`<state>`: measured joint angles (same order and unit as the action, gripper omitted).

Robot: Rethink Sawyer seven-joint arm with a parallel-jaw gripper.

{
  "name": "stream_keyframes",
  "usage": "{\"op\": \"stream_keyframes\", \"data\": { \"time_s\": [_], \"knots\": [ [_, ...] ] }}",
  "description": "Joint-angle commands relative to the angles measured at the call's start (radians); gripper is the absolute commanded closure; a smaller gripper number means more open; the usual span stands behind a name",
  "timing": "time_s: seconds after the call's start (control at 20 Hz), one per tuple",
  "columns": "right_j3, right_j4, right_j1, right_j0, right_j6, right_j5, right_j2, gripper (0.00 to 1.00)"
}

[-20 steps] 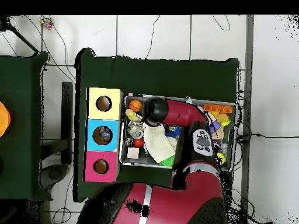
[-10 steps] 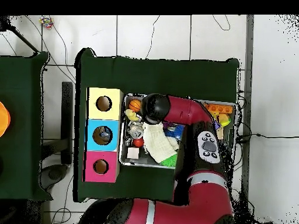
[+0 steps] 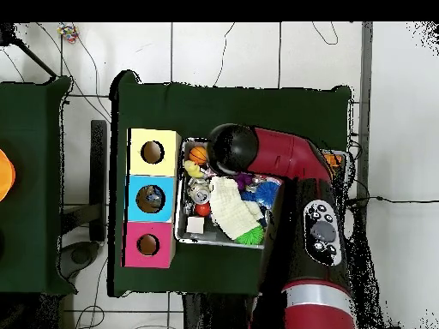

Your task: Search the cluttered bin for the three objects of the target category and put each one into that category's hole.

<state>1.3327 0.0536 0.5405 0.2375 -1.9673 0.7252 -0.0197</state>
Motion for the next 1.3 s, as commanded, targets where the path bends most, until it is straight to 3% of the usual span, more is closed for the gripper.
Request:
{"op": "stream_keyframes", "data": {
  "time_s": [0.05,0.65,1.3],
  "knots": [
    [0.068,0.024,0.002,0.055,0.070,0.046,0.092,1.00],
    [0.093,0.054,-0.066,0.082,0.052,-0.040,0.099,1.00],
    [0.229,0.033,-0.005,0.046,-0.050,-0.039,0.054,1.00]
  ]
}}
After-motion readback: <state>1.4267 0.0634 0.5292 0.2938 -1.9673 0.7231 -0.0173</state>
